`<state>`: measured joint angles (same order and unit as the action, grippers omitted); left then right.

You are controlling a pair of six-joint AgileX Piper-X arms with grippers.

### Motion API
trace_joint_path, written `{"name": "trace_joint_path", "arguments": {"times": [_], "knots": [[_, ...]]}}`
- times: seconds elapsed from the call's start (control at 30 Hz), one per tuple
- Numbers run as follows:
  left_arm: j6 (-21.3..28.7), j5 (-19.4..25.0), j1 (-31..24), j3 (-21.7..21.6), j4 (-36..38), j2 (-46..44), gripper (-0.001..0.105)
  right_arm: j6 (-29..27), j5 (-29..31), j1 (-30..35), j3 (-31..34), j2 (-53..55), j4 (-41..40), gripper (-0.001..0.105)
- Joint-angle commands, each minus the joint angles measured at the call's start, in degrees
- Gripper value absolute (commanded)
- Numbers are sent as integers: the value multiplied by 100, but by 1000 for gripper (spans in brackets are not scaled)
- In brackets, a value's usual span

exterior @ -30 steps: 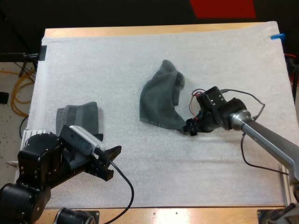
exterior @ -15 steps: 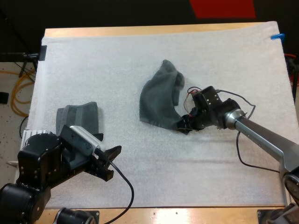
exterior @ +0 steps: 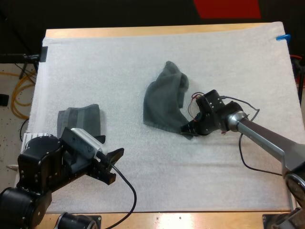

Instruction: Pick towel from pile fold and stack

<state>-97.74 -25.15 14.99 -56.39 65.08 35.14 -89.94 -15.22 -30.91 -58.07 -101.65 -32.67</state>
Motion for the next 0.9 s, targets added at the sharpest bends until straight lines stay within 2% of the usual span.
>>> {"name": "trace_joint_path", "arguments": {"times": [0.0,0.07,0.13,0.23,0.43,0.53,0.67,0.8,0.87], "knots": [[24,15,15,-27,-75,-15,58,-217,14,-1,0,210,-305,0],[24,15,15,-12,-76,-15,58,-416,296,-20,0,433,-629,0],[24,15,15,-13,-86,-15,58,-659,950,-42,0,812,-1217,0],[24,15,15,-13,-155,71,58,-906,1448,-39,13,1228,-1997,0],[24,4,15,-13,-331,295,58,-1019,2349,-39,270,1883,-3191,0],[24,3,15,-13,-329,421,58,-1019,2685,-39,477,2102,-3431,0],[163,-83,15,-13,-361,613,58,-1019,2700,-39,699,2286,-3418,0],[415,-612,69,-13,-542,958,58,-953,2700,-39,754,2296,-3269,0],[415,-640,177,-13,-699,1153,58,-900,2698,-39,754,2296,-3181,0]]}}
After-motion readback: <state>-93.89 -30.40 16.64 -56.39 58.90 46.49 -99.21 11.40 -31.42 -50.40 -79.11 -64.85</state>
